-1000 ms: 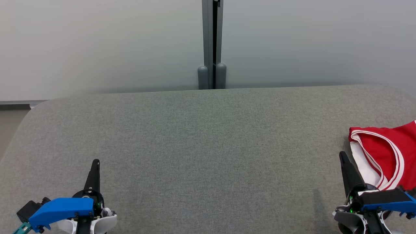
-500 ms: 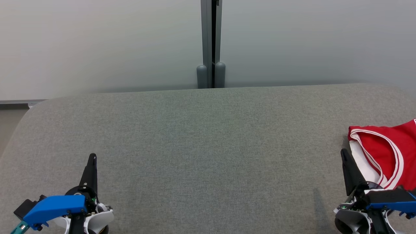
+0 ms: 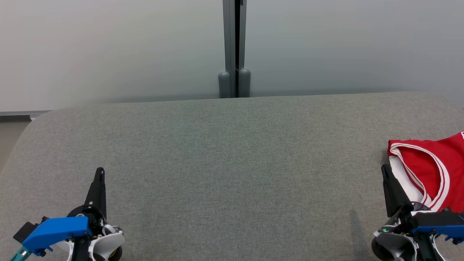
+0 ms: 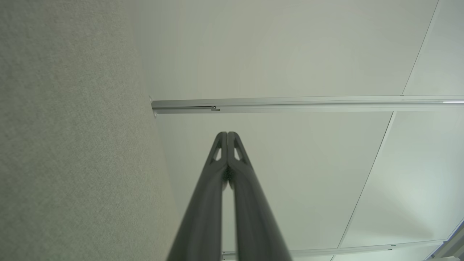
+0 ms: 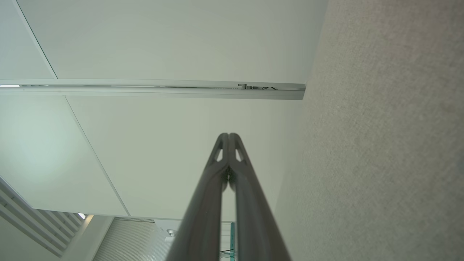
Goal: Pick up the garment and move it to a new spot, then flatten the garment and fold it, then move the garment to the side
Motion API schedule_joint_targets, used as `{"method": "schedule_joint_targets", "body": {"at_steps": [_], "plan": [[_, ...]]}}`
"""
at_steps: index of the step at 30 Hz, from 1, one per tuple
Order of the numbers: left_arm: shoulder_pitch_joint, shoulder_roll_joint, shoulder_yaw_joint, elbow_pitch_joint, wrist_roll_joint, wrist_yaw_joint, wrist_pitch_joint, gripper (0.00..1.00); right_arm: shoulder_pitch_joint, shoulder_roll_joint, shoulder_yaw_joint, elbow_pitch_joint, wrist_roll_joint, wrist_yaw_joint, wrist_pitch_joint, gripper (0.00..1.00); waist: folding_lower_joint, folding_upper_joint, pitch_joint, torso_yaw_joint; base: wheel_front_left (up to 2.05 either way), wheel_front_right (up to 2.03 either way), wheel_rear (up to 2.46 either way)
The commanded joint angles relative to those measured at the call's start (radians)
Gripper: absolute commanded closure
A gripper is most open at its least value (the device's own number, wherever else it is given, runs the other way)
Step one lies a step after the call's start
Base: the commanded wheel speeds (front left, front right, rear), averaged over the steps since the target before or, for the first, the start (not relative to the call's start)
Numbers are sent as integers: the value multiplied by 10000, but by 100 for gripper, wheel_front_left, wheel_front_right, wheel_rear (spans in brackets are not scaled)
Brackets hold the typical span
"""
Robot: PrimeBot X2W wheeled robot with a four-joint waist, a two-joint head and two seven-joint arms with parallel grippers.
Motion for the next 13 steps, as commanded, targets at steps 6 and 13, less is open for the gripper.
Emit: {"method": "schedule_joint_targets", "body": {"at_steps": [6,13], "plan": [[-90,1,24,-48,-30,-51,45,100,132,-54,-25,-41,21,4,51,100,0,-1,0,1,0,0,0],[-90,1,23,-49,-30,-51,45,100,131,-55,-25,-39,21,4,51,100,0,-1,0,1,0,0,0]]}}
